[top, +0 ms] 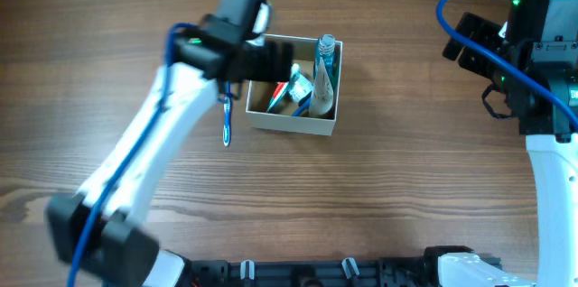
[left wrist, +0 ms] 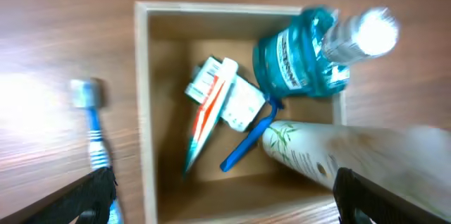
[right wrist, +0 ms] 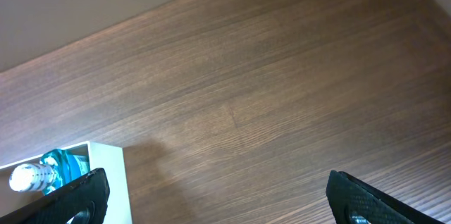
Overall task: Pack container
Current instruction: 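Carry the razor into the box and release it, then move the left gripper to the blue toothbrush and grasp it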
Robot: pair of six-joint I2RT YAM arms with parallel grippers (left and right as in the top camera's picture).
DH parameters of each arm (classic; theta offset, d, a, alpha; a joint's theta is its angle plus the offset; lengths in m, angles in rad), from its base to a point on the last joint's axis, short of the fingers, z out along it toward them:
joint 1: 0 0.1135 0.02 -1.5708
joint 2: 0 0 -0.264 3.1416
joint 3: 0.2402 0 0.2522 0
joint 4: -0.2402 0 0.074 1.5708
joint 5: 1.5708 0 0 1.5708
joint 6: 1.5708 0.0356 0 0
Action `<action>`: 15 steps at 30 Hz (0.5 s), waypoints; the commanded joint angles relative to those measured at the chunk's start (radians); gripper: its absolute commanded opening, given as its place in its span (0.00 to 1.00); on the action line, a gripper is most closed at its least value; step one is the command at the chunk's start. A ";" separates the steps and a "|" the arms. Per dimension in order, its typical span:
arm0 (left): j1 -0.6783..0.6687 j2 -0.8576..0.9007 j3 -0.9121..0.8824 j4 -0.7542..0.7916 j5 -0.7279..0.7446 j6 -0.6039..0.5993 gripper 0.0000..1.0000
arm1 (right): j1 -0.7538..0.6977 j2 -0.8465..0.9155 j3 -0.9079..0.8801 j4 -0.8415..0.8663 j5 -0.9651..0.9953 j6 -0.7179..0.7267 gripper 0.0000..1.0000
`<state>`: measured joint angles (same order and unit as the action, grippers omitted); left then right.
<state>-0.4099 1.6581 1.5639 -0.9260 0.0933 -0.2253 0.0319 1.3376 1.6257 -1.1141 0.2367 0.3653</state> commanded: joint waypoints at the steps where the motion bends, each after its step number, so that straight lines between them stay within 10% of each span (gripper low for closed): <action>1: 0.071 -0.043 0.018 -0.069 -0.072 0.106 1.00 | 0.000 -0.006 0.018 0.003 -0.001 0.002 1.00; 15: 0.212 0.280 -0.023 -0.043 -0.084 0.007 0.91 | 0.000 -0.006 0.018 0.003 -0.001 0.002 1.00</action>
<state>-0.2192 1.8759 1.5501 -0.9806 0.0265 -0.1890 0.0319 1.3376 1.6257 -1.1141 0.2367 0.3653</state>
